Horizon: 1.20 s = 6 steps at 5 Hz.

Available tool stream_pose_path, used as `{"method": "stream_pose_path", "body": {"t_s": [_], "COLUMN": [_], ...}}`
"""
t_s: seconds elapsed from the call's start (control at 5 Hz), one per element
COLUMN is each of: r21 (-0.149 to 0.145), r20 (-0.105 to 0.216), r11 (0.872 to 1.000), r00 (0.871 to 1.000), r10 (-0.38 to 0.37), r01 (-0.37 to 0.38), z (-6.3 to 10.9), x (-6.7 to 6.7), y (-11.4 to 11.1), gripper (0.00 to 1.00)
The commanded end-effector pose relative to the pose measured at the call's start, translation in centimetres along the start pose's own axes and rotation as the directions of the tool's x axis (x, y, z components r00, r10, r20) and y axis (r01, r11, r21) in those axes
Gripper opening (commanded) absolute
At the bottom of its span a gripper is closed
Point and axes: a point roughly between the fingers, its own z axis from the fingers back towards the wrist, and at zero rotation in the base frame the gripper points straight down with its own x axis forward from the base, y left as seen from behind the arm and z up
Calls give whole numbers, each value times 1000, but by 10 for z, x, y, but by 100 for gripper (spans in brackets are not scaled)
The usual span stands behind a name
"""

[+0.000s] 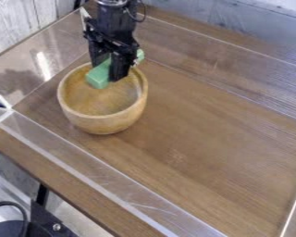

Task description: Put the green block in the brown bowl

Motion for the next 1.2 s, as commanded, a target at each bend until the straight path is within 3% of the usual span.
{"method": "stream_pose_path", "body": {"t_s": [0.0,1.0], "r21": [23,-3], "r20": [43,12], "r11": [1000,1000], "r00": [999,1000], "r10": [13,16], "r01": [-14,-16], "z": [10,-3], "x": [4,2], "y": [10,12], "gripper": [0,0]}}
